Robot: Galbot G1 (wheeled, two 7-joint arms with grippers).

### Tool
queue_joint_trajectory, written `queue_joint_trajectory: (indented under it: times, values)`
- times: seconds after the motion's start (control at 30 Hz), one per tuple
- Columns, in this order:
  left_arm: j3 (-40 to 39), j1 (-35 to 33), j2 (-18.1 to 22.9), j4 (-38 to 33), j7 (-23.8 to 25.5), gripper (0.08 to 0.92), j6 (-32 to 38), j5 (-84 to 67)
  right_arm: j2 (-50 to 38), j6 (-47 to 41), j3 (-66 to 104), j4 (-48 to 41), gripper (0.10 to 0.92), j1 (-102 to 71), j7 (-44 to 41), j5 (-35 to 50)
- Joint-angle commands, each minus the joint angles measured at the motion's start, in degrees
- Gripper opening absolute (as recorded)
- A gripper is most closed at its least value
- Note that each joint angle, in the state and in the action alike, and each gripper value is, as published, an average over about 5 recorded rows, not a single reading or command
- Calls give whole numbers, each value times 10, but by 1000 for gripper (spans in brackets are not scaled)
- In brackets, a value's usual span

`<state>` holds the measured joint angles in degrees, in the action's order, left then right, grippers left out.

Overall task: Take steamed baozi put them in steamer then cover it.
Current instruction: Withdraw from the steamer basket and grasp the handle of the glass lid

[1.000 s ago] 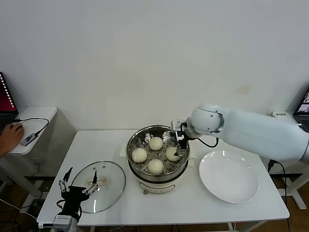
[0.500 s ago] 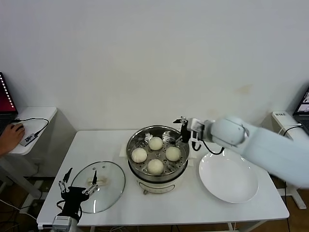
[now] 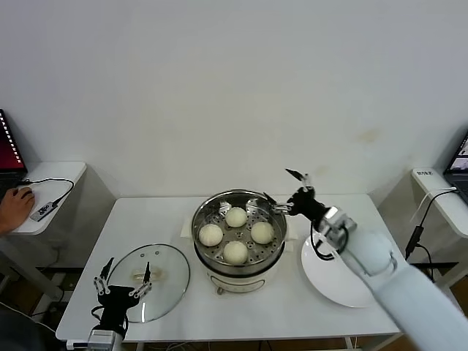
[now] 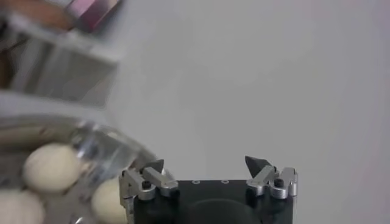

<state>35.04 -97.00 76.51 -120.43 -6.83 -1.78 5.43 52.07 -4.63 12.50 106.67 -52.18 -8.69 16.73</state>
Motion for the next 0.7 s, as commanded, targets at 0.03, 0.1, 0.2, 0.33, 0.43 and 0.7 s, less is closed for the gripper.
queue_joint_trajectory:
  times: [0.03, 0.1, 0.2, 0.33, 0.43, 0.7]
  values:
    - [-2, -2, -14, 47, -7, 823, 21, 154, 241, 80, 382, 50, 823, -292, -61, -34]
    - [5, -7, -28, 51, -10, 823, 26, 213, 266, 65, 414, 72, 823, -314, -69, -28]
    - [25, -19, -49, 62, -17, 823, 49, 338, 283, 63, 448, 88, 823, -335, -65, -46]
    - [52, -47, -59, 75, -22, 823, 85, 505, 291, 68, 470, 94, 823, -350, -54, -61]
    - [60, -61, -56, 76, -21, 823, 98, 592, 302, 74, 475, 92, 823, -358, -47, -67]
    - [20, -11, -48, 90, 3, 823, 78, 695, 324, 89, 480, 90, 823, -368, -33, -78]
